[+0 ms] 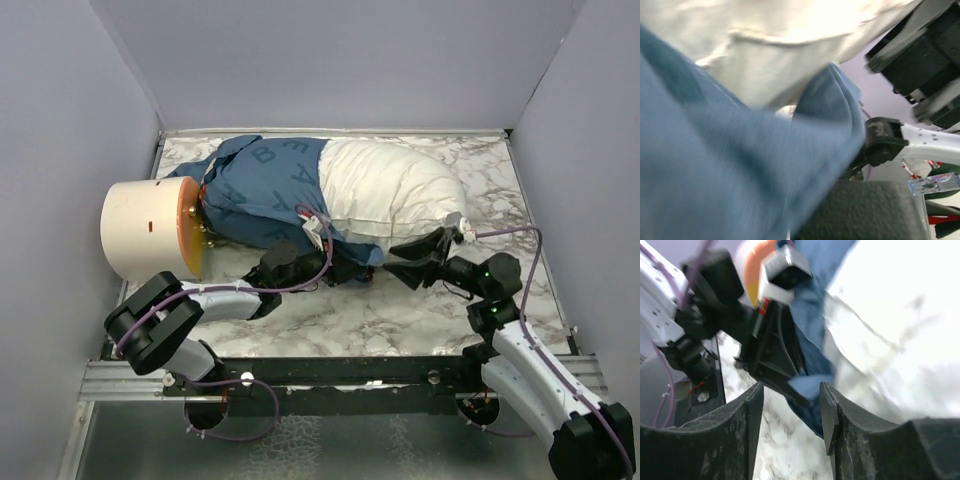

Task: Put the pillow into the pillowcase
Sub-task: Stuff the pillow into the pillowcase.

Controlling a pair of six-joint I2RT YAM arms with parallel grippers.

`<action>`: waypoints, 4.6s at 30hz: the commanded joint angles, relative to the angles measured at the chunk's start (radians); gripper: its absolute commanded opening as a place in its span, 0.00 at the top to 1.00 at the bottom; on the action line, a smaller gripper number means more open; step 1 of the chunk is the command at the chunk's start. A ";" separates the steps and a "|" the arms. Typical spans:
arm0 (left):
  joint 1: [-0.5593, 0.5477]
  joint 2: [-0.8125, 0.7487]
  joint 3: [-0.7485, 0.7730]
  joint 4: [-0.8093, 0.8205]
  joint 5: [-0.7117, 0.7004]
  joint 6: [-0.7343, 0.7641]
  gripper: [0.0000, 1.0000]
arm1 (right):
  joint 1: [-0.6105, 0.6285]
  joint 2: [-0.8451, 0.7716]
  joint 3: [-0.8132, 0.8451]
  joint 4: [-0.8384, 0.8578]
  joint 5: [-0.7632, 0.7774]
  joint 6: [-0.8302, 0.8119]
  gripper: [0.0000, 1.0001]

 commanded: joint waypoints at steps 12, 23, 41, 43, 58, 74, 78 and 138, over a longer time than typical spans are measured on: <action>-0.013 -0.088 -0.019 0.091 0.042 0.012 1.00 | 0.006 0.225 0.639 -0.655 0.371 -0.189 0.21; -0.016 -0.276 0.030 -0.311 -0.123 0.156 0.88 | 0.042 0.648 0.370 -0.425 0.292 -0.098 0.88; -0.019 -0.392 0.609 -1.273 -0.675 0.254 0.42 | 0.059 0.654 0.332 -0.304 0.267 -0.061 0.99; -0.020 -0.316 0.629 -1.314 -0.734 0.267 0.40 | 0.060 0.648 0.331 -0.308 0.266 -0.062 0.99; -0.020 -0.144 0.697 -1.395 -0.816 0.370 1.00 | 0.059 0.648 0.337 -0.310 0.264 -0.072 0.99; -0.062 0.127 0.949 -0.741 0.172 0.257 1.00 | 0.316 0.826 0.508 0.136 0.356 0.136 0.99; -0.021 0.050 0.668 -0.648 0.157 0.234 1.00 | 0.310 0.741 0.363 0.107 0.429 0.080 0.99; 0.151 0.185 1.124 -1.482 -0.723 0.615 0.36 | 0.279 0.756 0.169 0.140 0.440 0.006 0.99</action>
